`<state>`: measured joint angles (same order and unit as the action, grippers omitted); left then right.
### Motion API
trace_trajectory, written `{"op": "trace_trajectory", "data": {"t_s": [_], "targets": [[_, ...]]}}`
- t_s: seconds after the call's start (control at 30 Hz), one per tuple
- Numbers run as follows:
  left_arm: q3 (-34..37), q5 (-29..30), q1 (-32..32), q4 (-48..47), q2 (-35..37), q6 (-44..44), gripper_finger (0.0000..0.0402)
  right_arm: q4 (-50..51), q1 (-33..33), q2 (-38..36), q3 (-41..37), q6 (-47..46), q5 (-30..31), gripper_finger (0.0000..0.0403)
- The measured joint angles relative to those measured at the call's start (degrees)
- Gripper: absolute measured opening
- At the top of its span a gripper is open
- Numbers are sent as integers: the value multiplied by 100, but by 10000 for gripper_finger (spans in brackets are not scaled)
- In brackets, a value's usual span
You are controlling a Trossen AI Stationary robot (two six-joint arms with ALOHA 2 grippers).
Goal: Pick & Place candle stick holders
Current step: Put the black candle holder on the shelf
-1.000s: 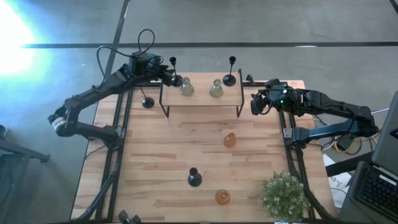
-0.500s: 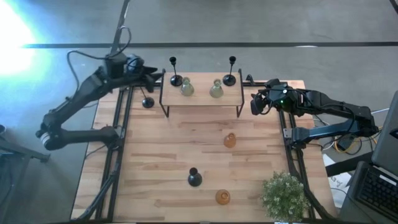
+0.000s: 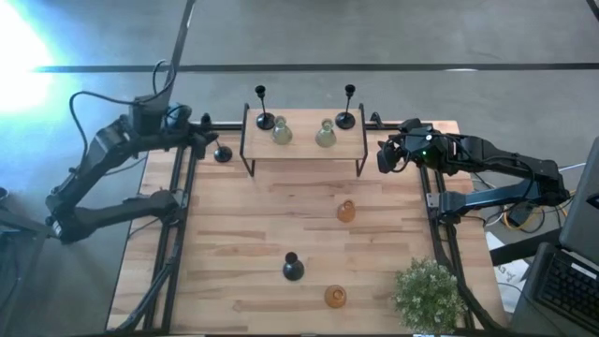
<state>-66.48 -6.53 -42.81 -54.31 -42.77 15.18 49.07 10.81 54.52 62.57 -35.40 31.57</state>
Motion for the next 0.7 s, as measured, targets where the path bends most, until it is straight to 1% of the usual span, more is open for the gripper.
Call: {"op": "trace_trajectory", "data": {"t_s": [0.23,0.3,0.37,0.47,0.57,0.7], "targets": [[13,789,0,-945,72,465,206,-7,0,0,0,-5,0,189],[46,1010,0,-1077,68,597,206,-10,-1,0,-1,-7,0,189],[161,1062,0,-1072,70,794,206,-12,-1,0,-1,-18,2,189],[457,1063,5,-1049,73,1173,206,-18,0,0,-2,-20,4,189],[913,1128,27,-992,73,1529,206,-16,0,0,-2,-20,6,189],[1549,1750,55,-576,138,1886,206,-16,-1,0,-2,-22,6,189]]}}
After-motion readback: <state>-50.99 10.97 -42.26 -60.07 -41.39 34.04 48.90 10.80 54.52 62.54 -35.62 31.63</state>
